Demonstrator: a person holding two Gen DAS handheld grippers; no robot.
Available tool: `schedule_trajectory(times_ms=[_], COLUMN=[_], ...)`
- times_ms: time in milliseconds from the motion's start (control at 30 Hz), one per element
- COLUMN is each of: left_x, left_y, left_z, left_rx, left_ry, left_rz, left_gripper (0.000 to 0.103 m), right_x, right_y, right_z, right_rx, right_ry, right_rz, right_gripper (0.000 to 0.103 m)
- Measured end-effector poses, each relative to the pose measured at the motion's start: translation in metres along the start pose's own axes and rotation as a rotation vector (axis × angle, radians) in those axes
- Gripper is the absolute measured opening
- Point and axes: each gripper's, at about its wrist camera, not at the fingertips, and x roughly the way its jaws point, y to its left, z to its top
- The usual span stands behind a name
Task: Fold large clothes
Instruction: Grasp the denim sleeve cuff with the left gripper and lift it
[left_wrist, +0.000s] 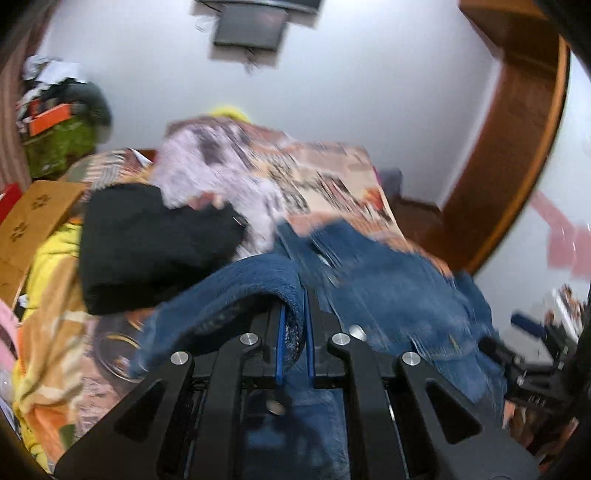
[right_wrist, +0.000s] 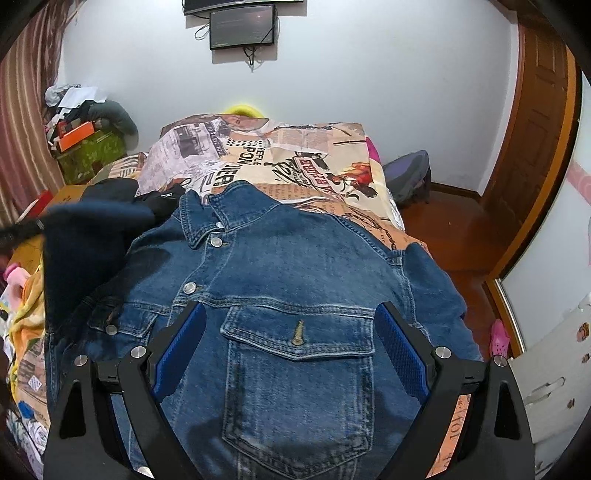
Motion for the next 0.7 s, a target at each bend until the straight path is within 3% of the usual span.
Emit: schedule_trajectory(times_ms=[200,467,533,600,667,700], left_x=[0.034,0.057,0.055,0.051,0.044,0.038], left_y=[-0.028,-0.040,-0.041,-0.041,-0.041,-0.042], left_z=[-0.032,-0.068,-0.074,-0.078,-0.080,-0.080], left_rx=[0.058,0.137,0.147,0.151,0.161,0.173], left_ry=[0.145,0.296,0.313,0.324,0.308,0.290], left_rz=[-0.037,-0.014,-0.013,-0.018,-0.005,0.006], left_gripper=[0.008,0.012,0.022,0.053,0.063,0.063], right_x=[-0.001,0.000,0.000,-0.001,-0.002,-0.002], right_y=[-0.005,-0.002,0.000,0.004,0.009,0.012], right_z=[-0.003,-0.004,-0.004,-0.003,-0.001,0.000], right_rx=[0.003,-0.017,-0.027,-0.038,-0.053,-0.060], right_ry=[0.008,0.017,0.017,0.015,0.012,0.010], right_rz=[-0.003,-0.006,-0.006,-0.005,-0.002,-0.001], right_gripper=[0.091,0.091,0.091,0.091,0.091,0.091])
